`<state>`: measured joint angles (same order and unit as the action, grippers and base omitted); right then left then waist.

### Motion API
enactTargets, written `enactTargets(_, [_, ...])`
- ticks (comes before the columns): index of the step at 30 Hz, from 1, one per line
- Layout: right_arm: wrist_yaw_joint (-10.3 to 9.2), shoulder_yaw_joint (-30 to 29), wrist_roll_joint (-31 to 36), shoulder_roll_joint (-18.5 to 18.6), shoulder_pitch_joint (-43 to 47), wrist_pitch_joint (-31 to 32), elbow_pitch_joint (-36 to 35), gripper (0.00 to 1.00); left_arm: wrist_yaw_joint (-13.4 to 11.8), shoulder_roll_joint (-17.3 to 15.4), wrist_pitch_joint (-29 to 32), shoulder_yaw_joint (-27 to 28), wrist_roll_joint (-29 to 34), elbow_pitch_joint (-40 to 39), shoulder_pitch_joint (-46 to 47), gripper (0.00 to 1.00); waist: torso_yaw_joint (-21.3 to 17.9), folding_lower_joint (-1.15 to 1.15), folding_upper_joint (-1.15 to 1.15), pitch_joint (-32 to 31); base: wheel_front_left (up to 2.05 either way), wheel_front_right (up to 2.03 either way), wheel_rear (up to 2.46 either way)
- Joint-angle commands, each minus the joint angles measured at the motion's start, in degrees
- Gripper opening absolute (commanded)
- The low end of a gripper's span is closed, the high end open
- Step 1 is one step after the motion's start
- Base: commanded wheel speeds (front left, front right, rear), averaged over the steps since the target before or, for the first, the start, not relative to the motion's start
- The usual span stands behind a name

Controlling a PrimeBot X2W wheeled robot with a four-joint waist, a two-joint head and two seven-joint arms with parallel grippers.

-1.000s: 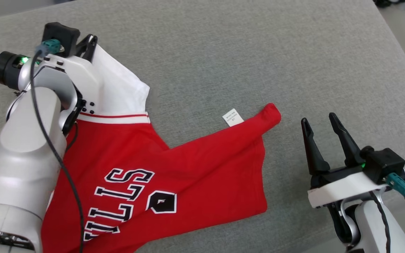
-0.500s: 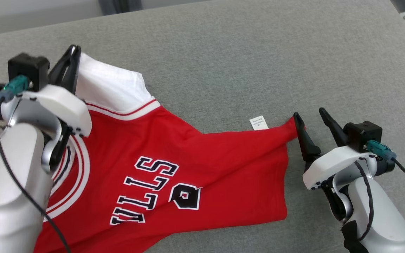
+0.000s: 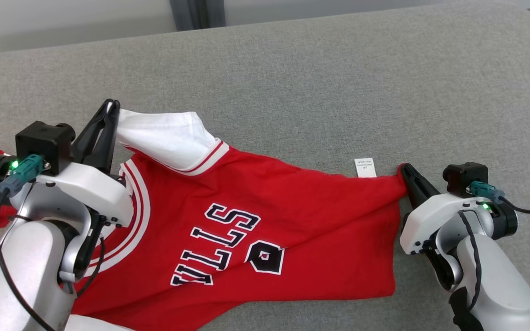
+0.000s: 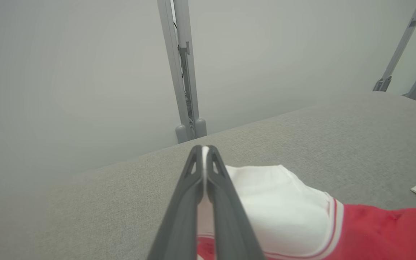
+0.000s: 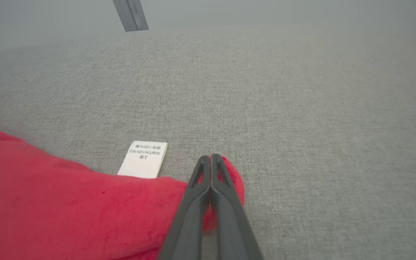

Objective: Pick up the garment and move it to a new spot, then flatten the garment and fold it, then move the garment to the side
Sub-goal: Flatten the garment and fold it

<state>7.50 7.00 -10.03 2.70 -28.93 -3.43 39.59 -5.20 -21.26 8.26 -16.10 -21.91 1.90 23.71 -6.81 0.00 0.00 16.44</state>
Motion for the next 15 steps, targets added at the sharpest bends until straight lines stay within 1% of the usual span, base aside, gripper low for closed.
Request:
enactTargets(1, [-0.02, -0.49, 0.37, 0.41, -0.76, 0.30, 0.30, 0.00, -0.50, -0.67, 0.18, 0.45, -0.34, -0.97, -0.78, 0.00, 0.27, 0.00, 0.00, -0.30, 0.00, 0.00, 0.00])
enactTargets(6, [-0.02, -2.62, 2.34, 0.38, -1.06, -1.01, -0.01, 0.00, -1.61, -1.71, 0.37, 1.52, -0.35, -3.41, -2.10, 0.00, 0.58, 0.00, 0.00, -1.40, 0.00, 0.00, 0.00])
enactTargets(11, [-0.02, -4.36, 3.49, 0.41, -1.23, -2.92, -1.80, 0.00, -2.62, -2.55, -1.06, 2.97, -0.36, -5.32, -2.82, 0.00, 0.37, 0.00, 0.00, -2.75, 0.00, 0.00, 0.00])
enactTargets(15, [-0.02, -5.76, 3.99, 0.40, -1.94, -5.87, -4.90, 0.00, -2.56, -2.53, -3.26, 4.38, -1.15, -6.51, -1.54, 0.00, 0.27, 0.00, 0.00, -4.15, 0.00, 0.00, 0.00])
